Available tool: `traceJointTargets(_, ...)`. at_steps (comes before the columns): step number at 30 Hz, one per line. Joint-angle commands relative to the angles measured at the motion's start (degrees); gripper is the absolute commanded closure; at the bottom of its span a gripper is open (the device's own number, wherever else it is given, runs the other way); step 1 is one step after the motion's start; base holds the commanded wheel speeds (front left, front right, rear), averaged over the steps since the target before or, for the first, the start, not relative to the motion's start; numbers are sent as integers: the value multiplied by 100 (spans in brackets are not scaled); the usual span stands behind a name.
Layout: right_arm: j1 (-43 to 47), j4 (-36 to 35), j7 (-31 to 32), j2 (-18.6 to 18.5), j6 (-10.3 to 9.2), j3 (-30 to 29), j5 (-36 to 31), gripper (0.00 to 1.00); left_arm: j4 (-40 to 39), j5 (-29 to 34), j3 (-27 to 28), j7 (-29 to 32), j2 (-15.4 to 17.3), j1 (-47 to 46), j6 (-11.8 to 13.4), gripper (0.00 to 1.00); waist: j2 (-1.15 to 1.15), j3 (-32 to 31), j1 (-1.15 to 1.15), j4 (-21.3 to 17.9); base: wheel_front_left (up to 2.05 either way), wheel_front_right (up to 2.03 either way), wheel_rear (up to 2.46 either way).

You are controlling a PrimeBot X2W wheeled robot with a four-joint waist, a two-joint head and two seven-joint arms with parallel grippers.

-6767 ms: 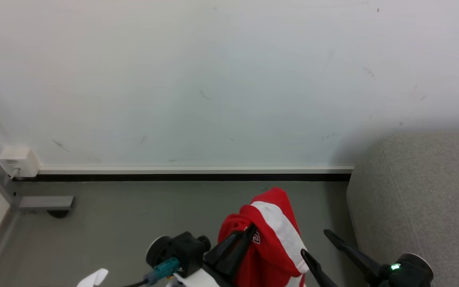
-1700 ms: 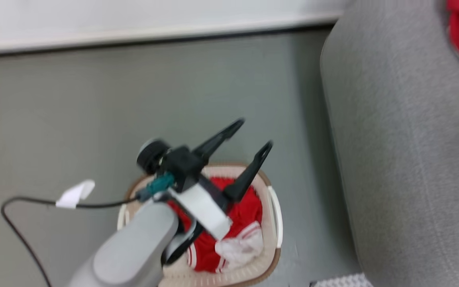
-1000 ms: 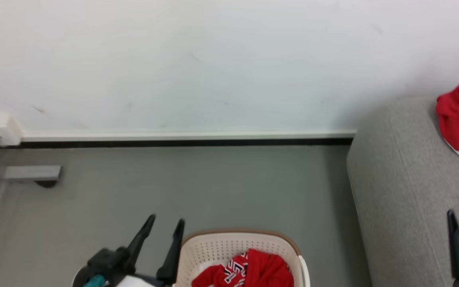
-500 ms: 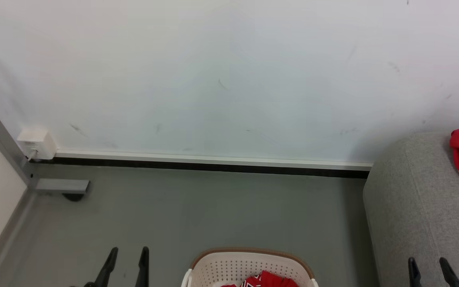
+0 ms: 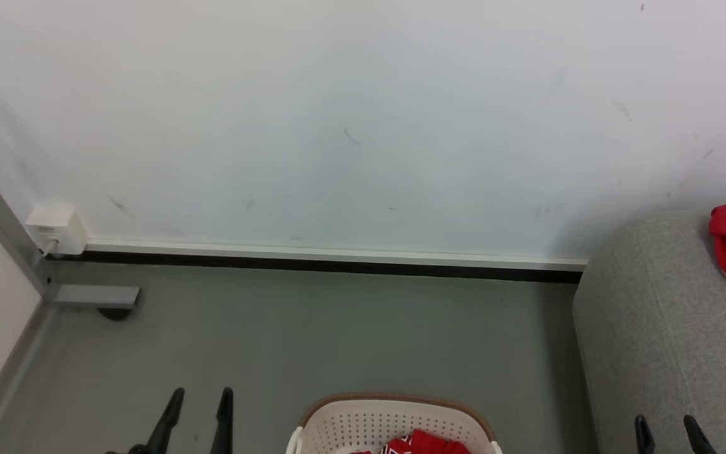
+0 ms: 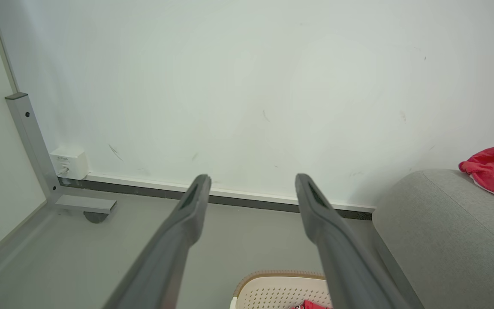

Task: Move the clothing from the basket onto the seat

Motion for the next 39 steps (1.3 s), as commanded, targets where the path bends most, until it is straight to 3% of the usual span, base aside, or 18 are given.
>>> traceJointTargets(1,-12,18,-18,2,-13,-7,5,0,22,94,47,-1,12,-32,-32,0,0,3,0,-11,0,0,0)
traceJointTargets(12,-170,-197,-17,-33,-13,9,21,0,-30,85,2,-1,0,-141,-91,0,0,139,0,-147,0,0,0)
traceJointTargets(19,-357,-443,-17,-121,-13,72,50,0,195,4,-336,-1,1,-385,-131,0,0,412,0,-351,0,0,0)
traceJointTargets(26,-890,-897,-10,-191,-13,73,119,0,1164,163,-1114,96,4,-1341,-200,0,0,1309,0,-633,0,0,0)
traceJointTargets(39,-2331,-1561,-10,-24,-13,226,252,0,2607,237,-2274,1397,362,-3354,-228,0,0,3342,0,-1315,0,0,0)
